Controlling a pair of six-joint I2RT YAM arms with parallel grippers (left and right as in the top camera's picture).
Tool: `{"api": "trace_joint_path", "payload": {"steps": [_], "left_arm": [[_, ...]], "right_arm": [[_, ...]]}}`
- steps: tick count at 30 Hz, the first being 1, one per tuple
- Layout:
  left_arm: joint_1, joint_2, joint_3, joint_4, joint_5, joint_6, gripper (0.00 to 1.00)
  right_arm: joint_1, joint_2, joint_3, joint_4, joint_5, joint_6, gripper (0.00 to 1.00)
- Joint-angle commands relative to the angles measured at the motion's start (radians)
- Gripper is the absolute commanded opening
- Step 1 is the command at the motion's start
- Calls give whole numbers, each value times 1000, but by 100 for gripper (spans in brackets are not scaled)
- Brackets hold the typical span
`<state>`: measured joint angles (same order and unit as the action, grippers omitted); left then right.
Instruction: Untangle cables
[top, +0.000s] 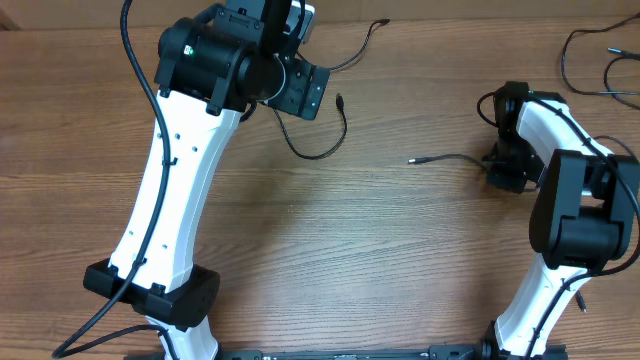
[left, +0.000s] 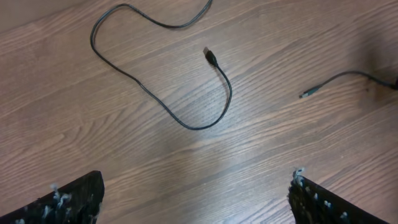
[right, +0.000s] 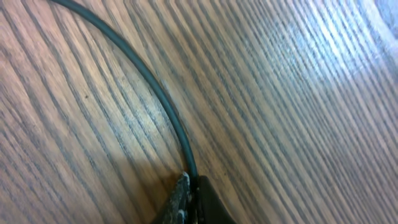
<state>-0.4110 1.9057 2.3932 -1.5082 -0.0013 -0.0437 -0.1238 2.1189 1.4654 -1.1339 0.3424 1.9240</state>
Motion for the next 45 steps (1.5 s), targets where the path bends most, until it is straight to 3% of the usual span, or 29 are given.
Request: {"api": "trace_joint_path", "payload": {"steps": [1,4,10,15,16,17,20,25,29,32,37,45], "left_arm": [[-1,-9,3,-8,-6,21,94],[-1,-9,3,-9,-6,22,94],[-1,-8,3,-2,-6,21,94],[-1,-3,3,16,-6,21,95],[-1,-2,3,17,-6,22,95],[-1,2,3,16,-6,21,95],[-1,6,-2,11,-6,21,94],[-1,17,-5,1,-6,22,95],[-1,34,-5,2,-6,22,94],[-1,51,-5,2,-6,22,94],[-1,70,-5,18,-5,17,93],[-1,69,-5,39,-2,6,94]], "right_arm": [[-5,2,-14,3,69,-78,4],[-5,-10,23,3,196,-200,4],[-5,-32,150,5,508,-615,4],[-6,-32,194,133,586,-973,5],[-14,-32,193,163,558,-987,32],[-26,-32,191,187,518,-986,48],[-84,-32,191,238,313,-986,81],[-196,-32,191,278,34,-986,78],[-273,-31,190,294,-20,-986,68],[-299,-31,190,296,-51,-992,67],[-300,-29,158,342,-85,-1036,82],[-297,-29,12,475,-94,-1059,82]]}}
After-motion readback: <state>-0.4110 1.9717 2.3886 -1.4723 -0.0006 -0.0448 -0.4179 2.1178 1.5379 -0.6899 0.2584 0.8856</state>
